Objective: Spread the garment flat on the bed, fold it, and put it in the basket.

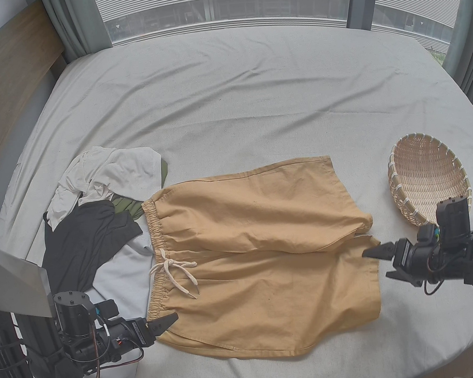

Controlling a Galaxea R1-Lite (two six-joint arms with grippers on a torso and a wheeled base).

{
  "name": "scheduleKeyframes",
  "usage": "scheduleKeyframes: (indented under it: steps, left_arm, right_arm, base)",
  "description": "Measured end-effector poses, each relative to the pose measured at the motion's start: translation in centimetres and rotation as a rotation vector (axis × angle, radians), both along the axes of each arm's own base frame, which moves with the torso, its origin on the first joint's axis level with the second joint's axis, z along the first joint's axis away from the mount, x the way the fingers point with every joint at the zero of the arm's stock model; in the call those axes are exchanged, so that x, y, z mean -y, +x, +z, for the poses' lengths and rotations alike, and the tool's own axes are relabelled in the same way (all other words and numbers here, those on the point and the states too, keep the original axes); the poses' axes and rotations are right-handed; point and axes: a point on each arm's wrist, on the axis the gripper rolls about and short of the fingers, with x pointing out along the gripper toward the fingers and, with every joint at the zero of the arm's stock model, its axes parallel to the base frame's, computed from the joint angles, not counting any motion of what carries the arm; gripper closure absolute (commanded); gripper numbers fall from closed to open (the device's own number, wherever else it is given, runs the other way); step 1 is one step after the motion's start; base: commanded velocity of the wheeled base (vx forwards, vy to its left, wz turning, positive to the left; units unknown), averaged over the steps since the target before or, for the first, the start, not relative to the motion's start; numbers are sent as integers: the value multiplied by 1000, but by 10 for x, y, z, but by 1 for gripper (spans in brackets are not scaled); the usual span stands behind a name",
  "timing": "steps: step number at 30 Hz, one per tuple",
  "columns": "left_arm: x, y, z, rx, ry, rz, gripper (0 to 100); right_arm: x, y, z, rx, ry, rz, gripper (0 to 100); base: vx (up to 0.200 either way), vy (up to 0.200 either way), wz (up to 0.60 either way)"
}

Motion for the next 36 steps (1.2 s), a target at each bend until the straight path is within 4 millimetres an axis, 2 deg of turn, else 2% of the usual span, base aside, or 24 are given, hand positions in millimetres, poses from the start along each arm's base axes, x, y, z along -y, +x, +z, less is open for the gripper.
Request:
scheduleKeyframes:
  steps: [4,10,15,19,25,30,36]
  left_arm:
    - [1,0,2,8,-2,-2,0]
    - [0,0,4,18,-4,0,0]
    - [0,0,7,30,-6,0,0]
    - [1,0,10,44,-10,-2,0]
    - [1,0,15,64,-14,-2,0]
    - [0,0,16,69,-15,0,0]
    - [-1,2,17,77,-17,5,0]
  right_arm:
    - [-3,-12,-3,-41,-23,36,0]
    - [-7,-17,-16,-90,-58,82,0]
    - [-11,-15,-30,-133,-74,102,0]
    - [-15,-8,-36,-105,-70,112,0]
    - [-30,-8,-43,-86,-64,169,0]
    - [-40,-13,-42,-100,-47,197,0]
    - [-45,-26,-32,-119,6,217,0]
  base:
    - [0,0,0]
    - [0,0,0]
    - [0,0,0]
    - [0,0,0]
    - [0,0,0]
    - [0,0,0]
    - [0,0,0]
